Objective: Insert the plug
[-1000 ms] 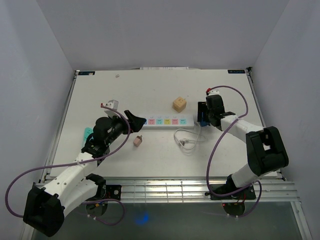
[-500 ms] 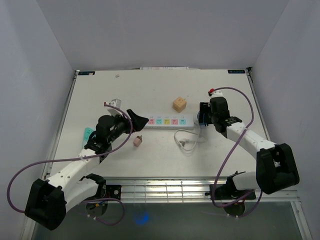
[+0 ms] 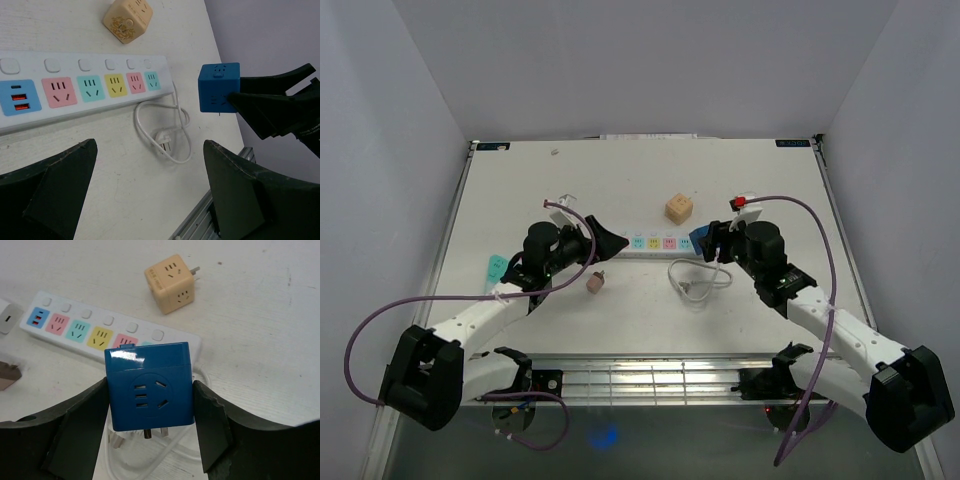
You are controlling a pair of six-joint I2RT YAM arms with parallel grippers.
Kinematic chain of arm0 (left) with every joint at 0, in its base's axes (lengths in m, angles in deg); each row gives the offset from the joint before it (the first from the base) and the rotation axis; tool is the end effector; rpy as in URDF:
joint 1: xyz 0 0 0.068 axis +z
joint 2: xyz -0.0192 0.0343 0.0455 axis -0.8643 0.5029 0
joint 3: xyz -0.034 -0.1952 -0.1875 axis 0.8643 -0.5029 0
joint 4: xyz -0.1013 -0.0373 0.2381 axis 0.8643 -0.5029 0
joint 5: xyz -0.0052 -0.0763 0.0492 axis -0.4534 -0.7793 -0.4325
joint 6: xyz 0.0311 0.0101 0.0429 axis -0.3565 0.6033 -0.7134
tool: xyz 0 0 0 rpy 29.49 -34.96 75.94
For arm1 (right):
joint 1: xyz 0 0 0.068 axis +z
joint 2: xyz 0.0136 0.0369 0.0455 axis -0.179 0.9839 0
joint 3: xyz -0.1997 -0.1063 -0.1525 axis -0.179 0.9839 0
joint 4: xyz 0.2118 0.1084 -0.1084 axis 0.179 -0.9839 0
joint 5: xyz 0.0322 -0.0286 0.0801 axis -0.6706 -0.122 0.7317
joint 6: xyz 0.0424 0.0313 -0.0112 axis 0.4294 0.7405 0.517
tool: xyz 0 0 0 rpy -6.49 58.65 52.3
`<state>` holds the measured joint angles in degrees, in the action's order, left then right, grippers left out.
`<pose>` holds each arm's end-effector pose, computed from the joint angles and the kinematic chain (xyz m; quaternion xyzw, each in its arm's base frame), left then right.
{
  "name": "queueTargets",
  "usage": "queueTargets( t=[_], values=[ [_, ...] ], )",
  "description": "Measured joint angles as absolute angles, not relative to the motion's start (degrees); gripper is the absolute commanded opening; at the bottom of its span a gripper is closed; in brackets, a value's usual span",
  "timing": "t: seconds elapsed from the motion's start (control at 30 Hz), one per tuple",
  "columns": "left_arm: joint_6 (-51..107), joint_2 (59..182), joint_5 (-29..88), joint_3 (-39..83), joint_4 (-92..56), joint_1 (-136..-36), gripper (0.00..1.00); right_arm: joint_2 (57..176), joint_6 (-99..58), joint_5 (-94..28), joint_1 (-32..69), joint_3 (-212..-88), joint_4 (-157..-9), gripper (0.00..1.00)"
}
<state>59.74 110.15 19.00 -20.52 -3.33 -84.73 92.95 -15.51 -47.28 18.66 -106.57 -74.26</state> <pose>0.2174 -0.1137 0.2265 -0.0319 0.8052 -0.4318 0.4053 0.2032 0.1077 0.2517 -0.0866 0.8021 0.1616 0.5684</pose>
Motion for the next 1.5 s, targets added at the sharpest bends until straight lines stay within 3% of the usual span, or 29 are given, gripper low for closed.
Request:
queueTargets(
  t=[0.4,1.5],
  values=[
    [60.94,112.65,13.12,-20.28,1.15,-84.76,0.98,92.19,-17.32,-50.15,32.67,-106.26,-70.13,0.42],
    [66.16,121.89,13.97,-20.73,13.76,-91.75,0.98,97.02,-21.80,-50.56,44.63,-108.19,-67.51,0.40]
  ],
)
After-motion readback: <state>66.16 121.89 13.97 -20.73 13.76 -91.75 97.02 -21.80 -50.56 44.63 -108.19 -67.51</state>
